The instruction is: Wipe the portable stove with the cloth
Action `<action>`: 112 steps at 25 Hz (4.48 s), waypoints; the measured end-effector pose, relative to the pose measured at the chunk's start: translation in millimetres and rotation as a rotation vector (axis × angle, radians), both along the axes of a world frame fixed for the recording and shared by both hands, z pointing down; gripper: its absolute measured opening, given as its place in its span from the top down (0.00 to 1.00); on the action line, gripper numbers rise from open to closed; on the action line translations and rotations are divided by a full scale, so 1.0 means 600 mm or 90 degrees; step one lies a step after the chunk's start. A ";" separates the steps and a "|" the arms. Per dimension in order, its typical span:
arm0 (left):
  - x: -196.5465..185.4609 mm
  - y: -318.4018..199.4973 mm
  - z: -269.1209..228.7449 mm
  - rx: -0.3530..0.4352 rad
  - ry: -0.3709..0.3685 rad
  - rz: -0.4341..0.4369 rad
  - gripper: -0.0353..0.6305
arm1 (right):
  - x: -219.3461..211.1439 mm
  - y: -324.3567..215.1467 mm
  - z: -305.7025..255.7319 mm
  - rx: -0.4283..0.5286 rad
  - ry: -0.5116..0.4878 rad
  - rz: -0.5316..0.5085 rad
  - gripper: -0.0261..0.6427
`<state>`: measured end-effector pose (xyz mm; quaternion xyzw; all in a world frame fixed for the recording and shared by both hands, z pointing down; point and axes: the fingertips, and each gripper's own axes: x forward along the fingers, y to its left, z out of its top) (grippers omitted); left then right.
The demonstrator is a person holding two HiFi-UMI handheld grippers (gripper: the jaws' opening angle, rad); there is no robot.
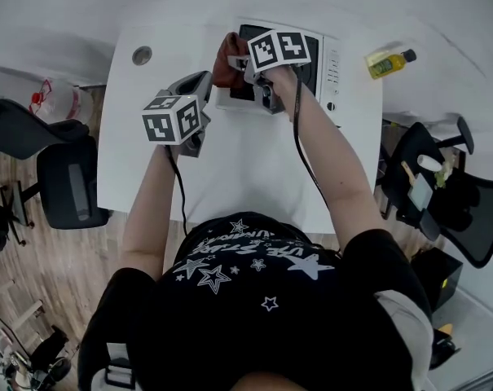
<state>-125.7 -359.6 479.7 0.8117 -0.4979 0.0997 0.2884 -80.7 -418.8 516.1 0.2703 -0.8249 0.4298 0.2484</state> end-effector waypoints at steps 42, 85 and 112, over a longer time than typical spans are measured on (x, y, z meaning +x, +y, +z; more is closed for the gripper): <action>0.126 -0.004 -0.026 0.005 0.002 0.091 0.94 | 0.218 0.021 -0.004 -0.007 0.030 0.128 0.87; 0.204 0.019 -0.044 0.005 0.003 0.158 0.94 | 0.494 0.054 -0.005 -0.017 0.032 0.332 0.87; 0.107 0.062 -0.087 0.035 0.011 0.099 0.94 | 0.296 0.124 -0.146 0.063 -0.079 0.194 0.87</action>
